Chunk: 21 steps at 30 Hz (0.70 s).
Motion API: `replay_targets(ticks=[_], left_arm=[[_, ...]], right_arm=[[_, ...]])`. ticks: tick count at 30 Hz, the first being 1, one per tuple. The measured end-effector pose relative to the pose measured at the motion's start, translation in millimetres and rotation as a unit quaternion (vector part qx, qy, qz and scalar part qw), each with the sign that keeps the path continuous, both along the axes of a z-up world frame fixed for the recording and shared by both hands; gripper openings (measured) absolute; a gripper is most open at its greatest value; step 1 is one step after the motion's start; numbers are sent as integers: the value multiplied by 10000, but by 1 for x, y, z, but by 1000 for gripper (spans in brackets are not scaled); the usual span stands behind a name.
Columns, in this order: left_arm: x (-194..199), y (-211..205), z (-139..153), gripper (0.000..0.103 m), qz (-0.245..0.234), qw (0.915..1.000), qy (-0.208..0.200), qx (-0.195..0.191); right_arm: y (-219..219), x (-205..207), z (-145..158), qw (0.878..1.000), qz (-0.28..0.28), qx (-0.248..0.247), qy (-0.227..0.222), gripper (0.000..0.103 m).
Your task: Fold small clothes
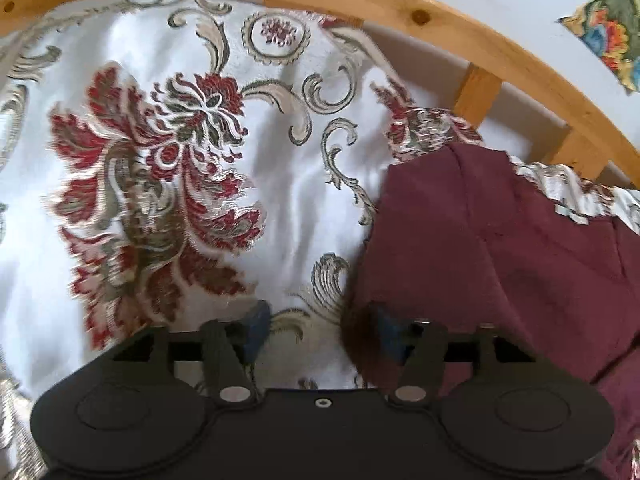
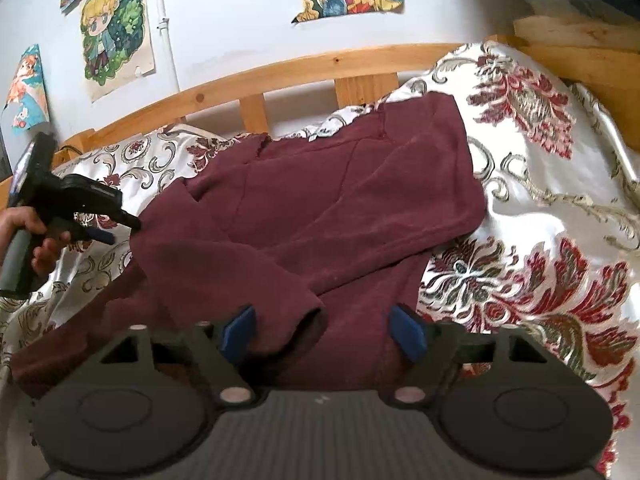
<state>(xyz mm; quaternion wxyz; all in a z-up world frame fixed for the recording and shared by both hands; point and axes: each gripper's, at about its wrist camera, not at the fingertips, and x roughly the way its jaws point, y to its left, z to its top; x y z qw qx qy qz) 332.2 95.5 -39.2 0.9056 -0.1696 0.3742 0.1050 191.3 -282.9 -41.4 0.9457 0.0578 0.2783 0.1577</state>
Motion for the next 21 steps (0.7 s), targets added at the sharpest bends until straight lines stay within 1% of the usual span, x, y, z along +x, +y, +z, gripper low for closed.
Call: replay_targets(ticks=[1, 2, 4, 5, 7, 10, 12, 15, 18, 20, 21], left_arm=[[-9, -2, 4, 78, -61, 10000, -35, 64], [-18, -5, 9, 80, -158, 9997, -96, 132], [-38, -11, 18, 84, -468, 9983, -228, 269], [-50, -13, 22, 85, -632, 9971, -283, 313], [-75, -16, 29, 91, -921, 9945, -360, 333], [-111, -18, 36, 99, -1253, 9904, -482, 329], [-133, -20, 39, 102, -1454, 9870, -549, 418], [-165, -25, 41, 102, -1786, 9802, -583, 625], [-190, -33, 39, 102, -2181, 9699, -563, 928], [-207, -42, 36, 102, -2586, 9562, -596, 1239], [-214, -46, 34, 102, -2797, 9479, -599, 1399]], right_arm=[[0, -1, 2, 10000, -2, -31, -45, 89], [1, -2, 4, 9999, 0, -67, -87, 90], [2, -4, 8, 9998, 26, -157, -155, 96], [3, -5, 11, 9996, 59, -206, -169, 98], [5, -10, 18, 9991, 153, -341, -217, 103], [10, -19, 28, 9974, 374, -580, -229, 103], [15, -29, 35, 9953, 504, -794, -247, 103], [24, -46, 45, 9908, 705, -1109, -318, 103], [32, -73, 51, 9839, 1014, -1448, -277, 103], [37, -89, 52, 9786, 1218, -1643, -221, 103], [40, -99, 51, 9742, 1348, -1803, -180, 103]])
